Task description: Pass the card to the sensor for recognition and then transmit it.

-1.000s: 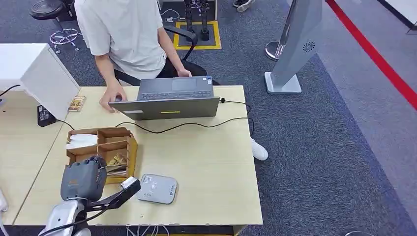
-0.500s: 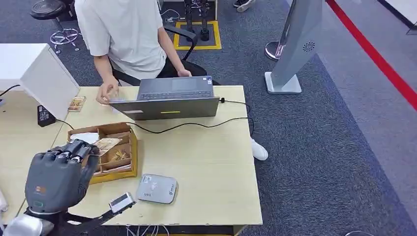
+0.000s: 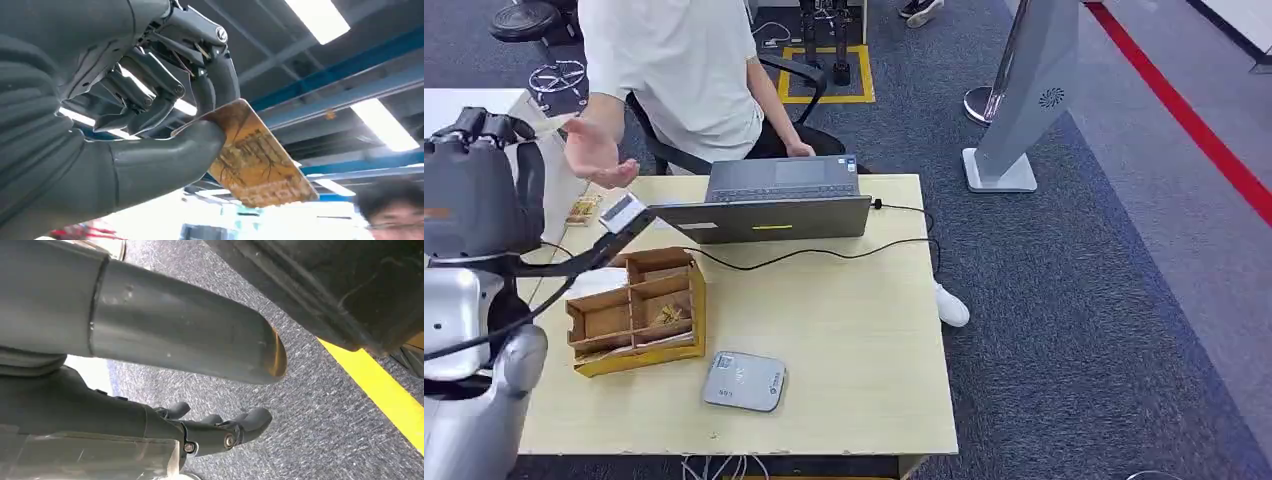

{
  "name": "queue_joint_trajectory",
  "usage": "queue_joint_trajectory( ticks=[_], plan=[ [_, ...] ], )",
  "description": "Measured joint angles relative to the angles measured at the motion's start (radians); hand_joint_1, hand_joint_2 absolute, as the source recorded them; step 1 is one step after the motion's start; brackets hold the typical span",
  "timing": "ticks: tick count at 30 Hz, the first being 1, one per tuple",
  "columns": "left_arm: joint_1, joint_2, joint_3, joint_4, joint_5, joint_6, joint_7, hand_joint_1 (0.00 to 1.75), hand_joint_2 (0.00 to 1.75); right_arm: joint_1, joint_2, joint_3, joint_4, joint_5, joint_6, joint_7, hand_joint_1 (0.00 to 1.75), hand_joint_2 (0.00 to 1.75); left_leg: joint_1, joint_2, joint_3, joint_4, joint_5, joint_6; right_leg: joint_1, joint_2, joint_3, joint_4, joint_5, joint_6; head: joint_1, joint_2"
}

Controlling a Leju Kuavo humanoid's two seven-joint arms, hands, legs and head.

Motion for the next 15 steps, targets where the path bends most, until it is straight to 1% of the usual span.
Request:
queue_joint_trajectory(
  ticks=[2, 5, 10, 14, 15],
  plan=[
    [-0.033, -0.015, 0.034, 0.106, -0.012, 0.036, -0.004, 1.75, 1.75, -0.002, 0.000, 0.003, 0.000, -0.002, 0.000, 0.000, 0.00, 0.00, 0.000, 0.001, 0.000, 0.000, 0.000, 0.000, 0.000, 0.001, 0.000, 0.000, 0.000, 0.000, -0.001, 0.000],
    [-0.059, -0.042, 0.070, 0.224, -0.013, 0.067, -0.004, 1.75, 1.75, -0.005, 0.000, 0.003, 0.000, -0.004, 0.000, 0.005, 0.00, 0.00, 0.000, 0.001, 0.000, 0.000, 0.000, 0.000, 0.000, 0.001, 0.000, 0.000, 0.000, 0.000, -0.001, 0.000],
    [-0.079, -0.072, 0.102, 0.324, -0.013, 0.078, -0.004, 1.75, 1.75, -0.009, 0.001, 0.003, 0.000, -0.005, 0.000, 0.031, 0.00, 0.00, 0.000, 0.000, -0.001, 0.000, 0.000, 0.000, 0.000, 0.000, 0.000, 0.000, 0.000, 0.000, -0.001, 0.000],
    [-0.079, -0.086, 0.116, 0.366, -0.013, 0.078, -0.005, 1.75, 1.75, -0.009, 0.002, 0.003, 0.000, -0.006, 0.000, 0.037, 0.00, 0.00, 0.000, 0.001, -0.002, 0.000, 0.000, 0.000, 0.000, 0.001, -0.001, 0.000, 0.000, 0.000, -0.001, 0.000],
    [-0.079, -0.088, 0.119, 0.373, -0.012, 0.076, -0.005, 0.00, 1.75, -0.009, 0.002, 0.003, 0.000, -0.006, 0.000, 0.041, 0.00, 0.00, 0.000, 0.001, -0.002, 0.000, 0.000, 0.000, 0.000, 0.001, -0.002, 0.000, 0.000, 0.000, -0.001, 0.000]
  ],
)
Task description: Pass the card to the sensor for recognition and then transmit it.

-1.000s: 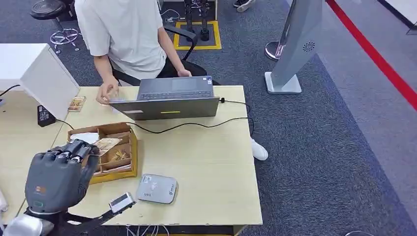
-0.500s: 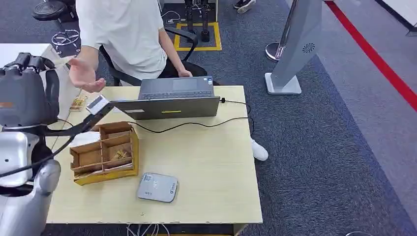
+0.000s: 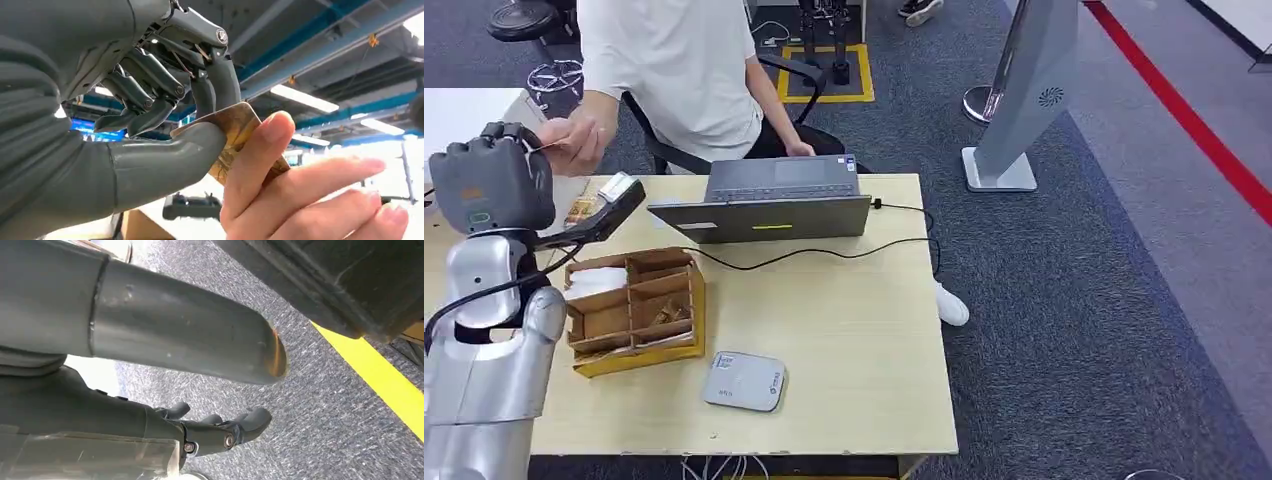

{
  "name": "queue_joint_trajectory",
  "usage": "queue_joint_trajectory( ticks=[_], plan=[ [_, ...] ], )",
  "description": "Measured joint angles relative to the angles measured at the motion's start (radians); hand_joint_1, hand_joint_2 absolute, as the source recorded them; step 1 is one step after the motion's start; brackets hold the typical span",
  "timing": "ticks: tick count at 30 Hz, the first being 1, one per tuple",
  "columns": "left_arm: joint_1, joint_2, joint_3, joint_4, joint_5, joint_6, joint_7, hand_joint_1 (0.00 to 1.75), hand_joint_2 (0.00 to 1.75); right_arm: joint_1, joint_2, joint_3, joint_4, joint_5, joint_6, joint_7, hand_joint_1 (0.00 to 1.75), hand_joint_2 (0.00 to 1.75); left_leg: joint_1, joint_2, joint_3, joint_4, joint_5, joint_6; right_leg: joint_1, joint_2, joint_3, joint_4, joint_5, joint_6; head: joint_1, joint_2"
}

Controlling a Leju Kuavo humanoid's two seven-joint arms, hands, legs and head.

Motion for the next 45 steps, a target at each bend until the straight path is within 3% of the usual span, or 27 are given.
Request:
queue_joint_trajectory(
  ticks=[12, 20, 24, 28, 30, 33, 36, 38, 40, 42, 45],
  plan=[
    [0.039, -0.012, 0.027, -0.004, 0.030, 0.024, -0.030, 0.00, 1.75, 0.003, 0.000, 0.000, 0.000, 0.002, 0.008, 0.018, 0.00, 0.00, 0.000, 0.000, -0.001, 0.000, 0.000, 0.000, 0.000, 0.000, -0.001, 0.000, 0.000, 0.000, 0.000, 0.000],
    [0.236, 0.035, 0.061, -0.265, 0.135, 0.016, -0.101, 0.00, 1.75, 0.018, 0.000, -0.012, 0.000, -0.018, -0.005, 0.019, 0.00, 0.00, 0.000, 0.002, -0.002, -0.001, -0.001, 0.000, 0.000, 0.002, -0.002, 0.000, 0.000, 0.000, -0.002, 0.000],
    [0.294, 0.055, 0.074, -0.344, 0.151, 0.019, -0.113, 0.00, 1.75, 0.021, 0.000, -0.022, 0.000, -0.018, -0.005, 0.019, 0.00, 0.00, 0.000, -0.001, -0.003, -0.001, -0.001, 0.000, 0.000, -0.001, -0.002, 0.000, -0.001, 0.001, -0.002, 0.000],
    [0.395, 0.095, 0.114, -0.429, 0.264, 0.078, -0.156, 0.00, 1.75, 0.024, 0.000, -0.031, 0.001, -0.027, -0.005, 0.034, 0.00, 0.00, 0.000, 0.003, -0.003, -0.001, -0.001, -0.001, 0.000, 0.003, -0.001, 0.001, -0.001, 0.001, -0.002, 0.000],
    [0.480, 0.117, 0.190, -0.470, 0.384, 0.113, -0.196, 0.00, 1.75, 0.030, 0.000, -0.037, 0.001, -0.033, -0.006, 0.037, 0.00, 0.00, 0.000, 0.005, -0.002, -0.002, -0.002, -0.002, 0.000, 0.006, -0.002, 0.001, -0.001, 0.000, -0.002, 0.000],
    [0.591, 0.134, 0.398, -0.487, 0.688, 0.102, -0.336, 0.00, 1.75, 0.038, 0.000, -0.050, 0.001, -0.031, -0.007, 0.036, 0.00, 0.00, 0.000, 0.006, -0.002, -0.002, -0.003, -0.002, 0.000, 0.006, -0.003, 0.001, -0.003, -0.002, -0.002, 0.000],
    [0.654, 0.132, 0.629, -0.469, 0.865, 0.033, -0.437, 0.00, 1.75, 0.041, 0.000, -0.054, 0.002, -0.027, -0.005, 0.030, 0.00, 0.00, 0.002, 0.005, -0.002, -0.002, -0.004, -0.004, 0.002, 0.006, -0.003, 0.001, -0.004, -0.004, -0.001, 0.000],
    [0.660, 0.127, 0.805, -0.413, 0.981, -0.062, -0.478, 0.00, 1.75, 0.042, -0.002, -0.055, 0.002, -0.018, -0.005, 0.024, 0.00, 0.00, 0.002, 0.005, -0.002, -0.003, -0.004, -0.004, 0.002, 0.006, -0.003, 0.001, -0.005, -0.005, -0.001, 0.000],
    [0.660, 0.127, 0.975, -0.339, 1.053, -0.142, -0.525, 0.00, 1.75, 0.044, -0.003, -0.057, 0.002, -0.015, -0.005, 0.018, 0.00, 0.00, 0.003, 0.008, -0.001, -0.003, -0.004, -0.005, 0.002, 0.008, -0.003, 0.001, -0.005, -0.005, -0.002, 0.000],
    [0.659, 0.124, 1.119, -0.278, 1.062, -0.178, -0.565, 0.00, 1.75, 0.047, -0.004, -0.062, 0.002, -0.014, -0.005, 0.015, 0.00, 0.00, 0.003, 0.007, -0.001, -0.003, -0.004, -0.005, 0.002, 0.007, -0.005, 0.001, -0.006, -0.006, -0.002, 0.000],
    [0.647, 0.117, 1.268, -0.204, 1.091, -0.195, -0.534, 0.00, 1.75, 0.045, -0.004, -0.067, 0.002, -0.010, -0.005, 0.015, 0.00, 0.00, 0.003, 0.003, -0.001, -0.003, -0.005, -0.005, 0.002, 0.003, -0.002, 0.001, -0.007, -0.004, -0.001, 0.000]
  ],
)
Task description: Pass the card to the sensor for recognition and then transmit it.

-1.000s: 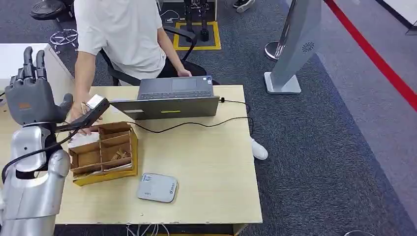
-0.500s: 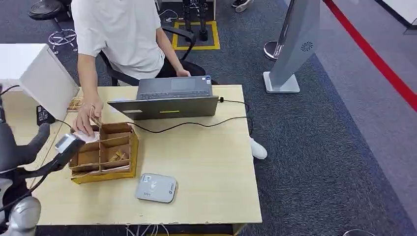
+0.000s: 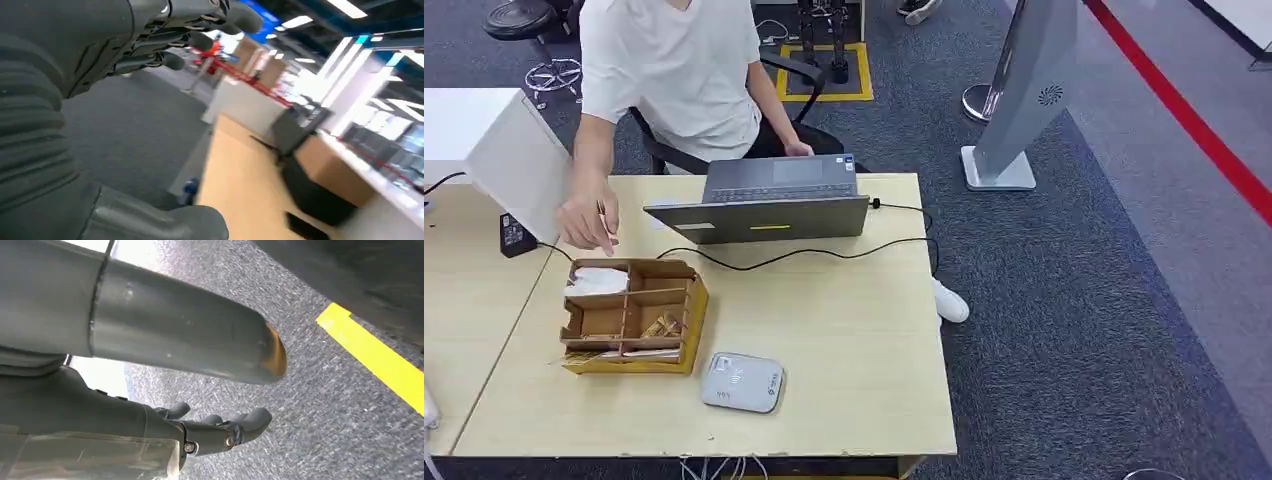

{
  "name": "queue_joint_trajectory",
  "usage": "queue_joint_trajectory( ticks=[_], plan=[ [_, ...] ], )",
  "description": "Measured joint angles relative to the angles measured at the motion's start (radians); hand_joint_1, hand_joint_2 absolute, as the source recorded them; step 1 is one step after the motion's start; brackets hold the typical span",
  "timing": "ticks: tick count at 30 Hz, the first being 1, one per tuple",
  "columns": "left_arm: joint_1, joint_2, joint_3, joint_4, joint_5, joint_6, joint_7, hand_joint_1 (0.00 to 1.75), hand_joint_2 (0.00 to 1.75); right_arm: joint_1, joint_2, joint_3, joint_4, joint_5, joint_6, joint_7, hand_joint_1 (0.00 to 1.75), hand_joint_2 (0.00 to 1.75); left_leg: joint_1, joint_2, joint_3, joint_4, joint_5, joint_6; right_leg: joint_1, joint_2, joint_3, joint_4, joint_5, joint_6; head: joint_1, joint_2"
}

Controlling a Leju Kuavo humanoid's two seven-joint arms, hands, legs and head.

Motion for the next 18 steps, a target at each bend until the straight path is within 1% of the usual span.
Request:
queue_joint_trajectory(
  ticks=[1, 8, 9, 10, 11, 12, 13, 16, 17, 18],
  plan=[
    [-0.009, 0.000, 0.046, 0.042, 0.019, 0.001, 0.009, 0.00, 1.75, -0.001, 0.000, -0.002, 0.000, 0.000, 0.000, 0.000, 0.00, 0.00, 0.000, 0.000, 0.000, 0.000, 0.000, 0.000, 0.000, 0.000, 0.001, 0.000, 0.000, 0.000, 0.000, 0.000],
    [-0.013, 0.001, 0.064, 0.057, 0.025, 0.001, 0.012, 0.00, 1.75, -0.001, 0.000, -0.002, 0.000, 0.000, 0.001, 0.000, 0.00, 0.00, -0.001, 0.000, 0.000, 0.000, 0.000, 0.000, 0.000, 0.000, 0.001, 0.000, 0.000, 0.000, 0.000, 0.000],
    [-0.017, 0.001, 0.089, 0.079, 0.037, 0.001, 0.014, 0.00, 1.75, -0.001, 0.000, -0.003, 0.000, 0.001, 0.002, 0.000, 0.00, 0.00, -0.001, 0.000, 0.001, 0.000, 0.000, 0.000, 0.000, 0.000, 0.001, 0.000, 0.000, 0.000, 0.000, 0.000],
    [-0.027, 0.001, 0.155, 0.144, 0.070, 0.000, 0.019, 0.00, 1.75, -0.001, 0.000, -0.005, 0.000, 0.003, 0.004, 0.000, 0.00, 0.00, -0.001, 0.000, 0.001, 0.000, 0.000, 0.000, 0.000, 0.000, 0.000, 0.000, 0.000, 0.000, -0.001, 0.000],
    [-0.032, 0.001, 0.182, 0.172, 0.091, -0.004, 0.025, 0.00, 1.75, 0.001, 0.000, -0.005, 0.000, 0.006, 0.005, 0.001, 0.00, 0.00, -0.001, 0.000, 0.001, 0.000, 0.000, 0.000, 0.000, 0.000, 0.000, 0.000, 0.000, 0.000, -0.001, 0.000],
    [-0.052, -0.003, 0.301, 0.340, 0.248, -0.033, 0.080, 0.00, 1.75, 0.000, -0.002, -0.010, 0.000, 0.014, 0.005, 0.003, 0.00, 0.00, -0.002, -0.002, 0.001, 0.000, 0.000, 0.000, -0.001, -0.003, 0.001, -0.001, 0.000, 0.001, 0.000, 0.000],
    [-0.065, -0.026, 0.397, 0.507, 0.319, -0.039, 0.074, 0.00, 1.75, 0.000, -0.002, -0.014, 0.000, 0.015, 0.006, 0.003, 0.00, 0.00, 0.000, -0.004, 0.001, 0.000, 0.000, 0.000, -0.001, -0.004, 0.001, -0.001, 0.000, 0.001, 0.000, 0.000],
    [-0.069, -0.027, 0.421, 0.558, 0.323, -0.037, 0.077, 0.00, 1.75, -0.002, -0.003, -0.015, 0.000, 0.016, 0.006, 0.003, 0.00, 0.00, -0.001, -0.004, 0.001, 0.000, 0.000, 0.000, -0.001, -0.004, 0.001, -0.001, 0.000, 0.001, 0.000, 0.000],
    [-0.070, -0.030, 0.421, 0.569, 0.332, -0.035, 0.095, 0.00, 1.75, -0.002, -0.003, -0.015, 0.000, 0.016, 0.006, 0.003, 0.00, 0.00, -0.001, -0.004, 0.001, 0.000, 0.000, 0.000, -0.001, -0.004, 0.001, -0.001, 0.000, 0.001, 0.001, 0.000],
    [-0.071, -0.034, 0.422, 0.585, 0.352, -0.034, 0.131, 0.00, 1.75, -0.002, -0.003, -0.016, 0.000, 0.018, 0.008, 0.004, 0.00, 0.00, -0.002, -0.004, 0.001, 0.000, 0.000, 0.000, -0.001, -0.004, 0.002, -0.001, 0.000, 0.001, 0.001, 0.000]
  ],
)
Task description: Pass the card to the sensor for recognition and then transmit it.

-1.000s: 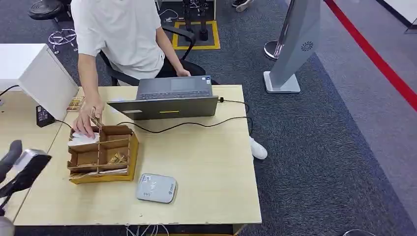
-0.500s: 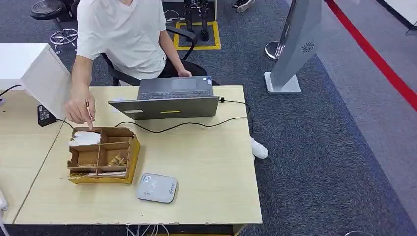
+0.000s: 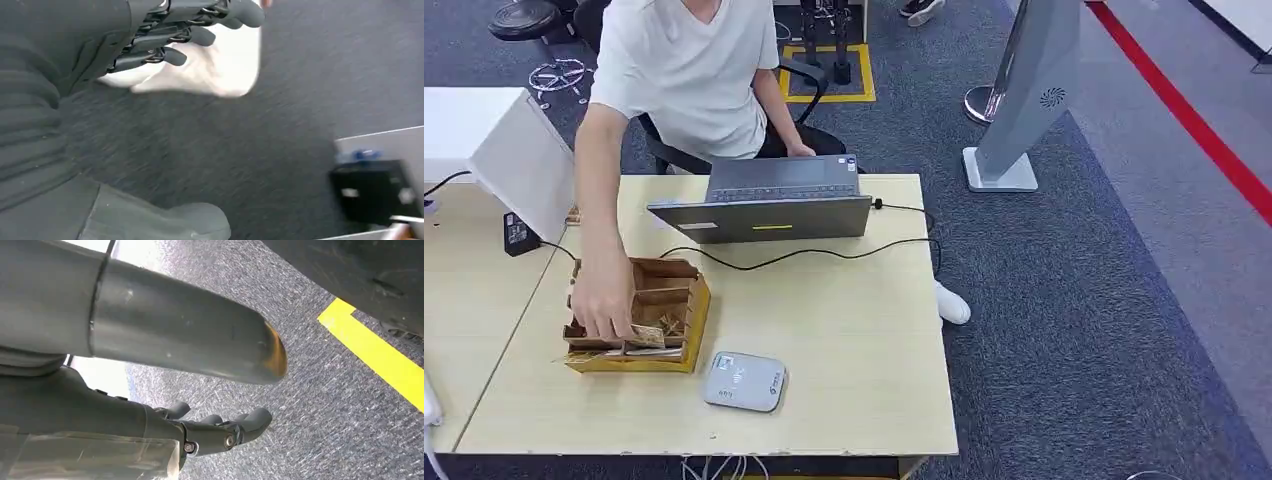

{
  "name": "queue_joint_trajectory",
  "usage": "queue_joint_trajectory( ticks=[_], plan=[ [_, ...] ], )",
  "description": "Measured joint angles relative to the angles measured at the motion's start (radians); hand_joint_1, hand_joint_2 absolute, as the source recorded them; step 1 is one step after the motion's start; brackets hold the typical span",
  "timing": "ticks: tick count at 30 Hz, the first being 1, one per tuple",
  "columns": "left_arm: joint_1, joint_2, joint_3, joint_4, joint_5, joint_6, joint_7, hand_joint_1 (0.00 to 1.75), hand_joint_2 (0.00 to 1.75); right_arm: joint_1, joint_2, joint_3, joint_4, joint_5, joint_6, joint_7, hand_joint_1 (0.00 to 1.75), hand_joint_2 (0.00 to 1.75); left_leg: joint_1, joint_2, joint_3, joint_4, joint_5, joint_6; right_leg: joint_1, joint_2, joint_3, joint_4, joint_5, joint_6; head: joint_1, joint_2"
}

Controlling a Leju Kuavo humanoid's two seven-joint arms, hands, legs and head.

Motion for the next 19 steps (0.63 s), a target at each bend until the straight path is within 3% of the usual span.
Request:
queue_joint_trajectory(
  ticks=[2, 7, 8, 12, 16, 17, 19],
  plan=[
    [0.000, -0.031, 0.002, 0.041, 0.028, 0.005, 0.045, 0.00, 1.75, 0.000, 0.000, -0.003, 0.000, 0.008, 0.001, 0.003, 0.00, 0.00, -0.002, 0.000, 0.000, 0.000, 0.000, 0.000, -0.002, 0.000, 0.002, 0.000, 0.000, 0.001, -0.001, 0.000],
    [0.002, -0.172, 0.001, 0.216, 0.004, 0.039, 0.039, 0.00, 1.75, -0.001, 0.000, -0.003, 0.000, 0.027, -0.005, 0.011, 0.00, 0.00, -0.003, -0.001, 0.001, 0.000, -0.001, 0.003, -0.002, -0.001, 0.002, -0.001, 0.001, 0.002, 0.000, 0.000],
    [0.002, -0.196, 0.001, 0.258, -0.006, 0.038, 0.034, 0.00, 0.00, -0.002, 0.000, -0.003, 0.000, 0.030, -0.005, 0.011, 0.00, 0.00, -0.003, -0.001, 0.001, 0.001, -0.001, 0.003, -0.004, -0.001, 0.002, -0.002, 0.001, 0.003, 0.000, 0.000],
    [-0.009, -0.286, -0.002, 0.406, -0.081, 0.028, 0.028, 0.00, 0.00, -0.003, 0.000, -0.003, 0.000, 0.041, -0.014, 0.010, 0.00, 0.00, -0.005, -0.001, 0.001, 0.001, -0.001, 0.004, -0.005, -0.001, 0.001, -0.002, 0.002, 0.005, 0.000, 0.000],
    [-0.016, -0.335, -0.042, 0.508, -0.198, -0.044, 0.041, 0.00, 0.00, -0.006, 0.000, -0.003, 0.000, 0.053, -0.022, -0.002, 0.00, 0.00, -0.005, -0.001, 0.001, 0.001, -0.001, 0.005, -0.005, 0.000, 0.001, -0.002, 0.002, 0.005, 0.001, 0.000],
    [-0.017, -0.348, -0.061, 0.529, -0.221, -0.062, 0.041, 0.00, 1.75, -0.007, 0.000, -0.003, 0.000, 0.053, -0.024, -0.006, 0.00, 1.75, -0.005, -0.001, 0.001, 0.001, -0.001, 0.005, -0.005, 0.000, 0.001, -0.002, 0.002, 0.005, 0.000, 0.000],
    [-0.020, -0.358, -0.090, 0.556, -0.241, -0.077, 0.039, 0.00, 1.75, -0.009, 0.000, -0.003, 0.000, 0.054, -0.025, -0.007, 0.00, 1.75, -0.004, -0.001, 0.002, 0.001, -0.001, 0.005, -0.005, 0.000, 0.001, -0.002, 0.002, 0.005, 0.000, 0.000]
  ],
)
